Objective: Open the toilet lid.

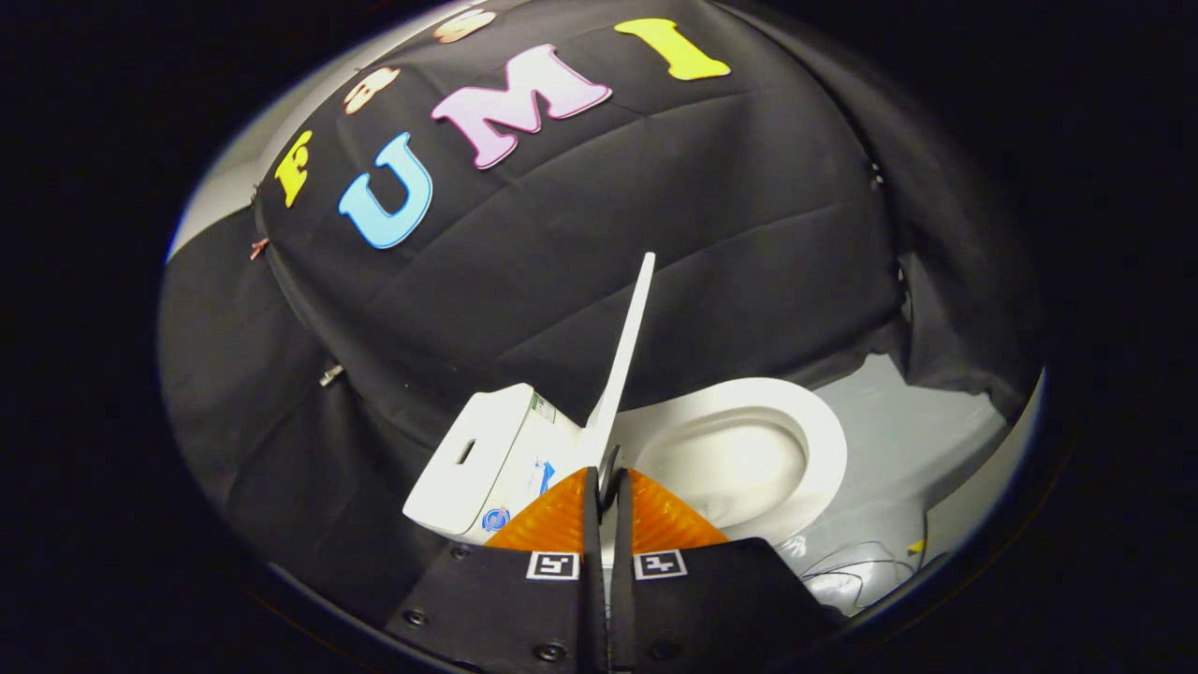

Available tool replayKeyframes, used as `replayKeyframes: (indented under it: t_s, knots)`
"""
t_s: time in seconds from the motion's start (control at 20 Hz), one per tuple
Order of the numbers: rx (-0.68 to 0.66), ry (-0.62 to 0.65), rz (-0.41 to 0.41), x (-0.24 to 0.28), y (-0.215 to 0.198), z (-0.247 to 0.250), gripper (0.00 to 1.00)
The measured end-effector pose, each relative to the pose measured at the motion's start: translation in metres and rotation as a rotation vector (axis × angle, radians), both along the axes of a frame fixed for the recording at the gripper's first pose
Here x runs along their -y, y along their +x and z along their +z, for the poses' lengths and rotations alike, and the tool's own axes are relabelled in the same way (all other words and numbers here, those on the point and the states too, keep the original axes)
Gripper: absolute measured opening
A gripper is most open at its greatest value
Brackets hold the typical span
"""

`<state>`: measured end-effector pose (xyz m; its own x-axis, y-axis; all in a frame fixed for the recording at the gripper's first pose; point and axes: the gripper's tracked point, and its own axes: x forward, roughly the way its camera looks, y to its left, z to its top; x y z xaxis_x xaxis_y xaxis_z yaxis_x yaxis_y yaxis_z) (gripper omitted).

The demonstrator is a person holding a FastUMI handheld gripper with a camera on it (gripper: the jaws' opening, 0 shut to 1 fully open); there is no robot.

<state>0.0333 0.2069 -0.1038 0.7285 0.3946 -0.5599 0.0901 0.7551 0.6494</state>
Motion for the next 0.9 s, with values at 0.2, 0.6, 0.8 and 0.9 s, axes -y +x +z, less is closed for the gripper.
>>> replayKeyframes:
  t_s: [0.2,0.6,0.8,0.9]
  knots:
    - [0.075,-0.076,0.064,-0.016,0.004,0.025,0.07]
    - [0.211,-0.199,0.181,-0.078,0.019,0.072,0.07]
    - [0.254,-0.258,0.222,-0.107,0.021,0.085,0.07]
    - [0.277,-0.269,0.238,-0.121,0.025,0.094,0.07]
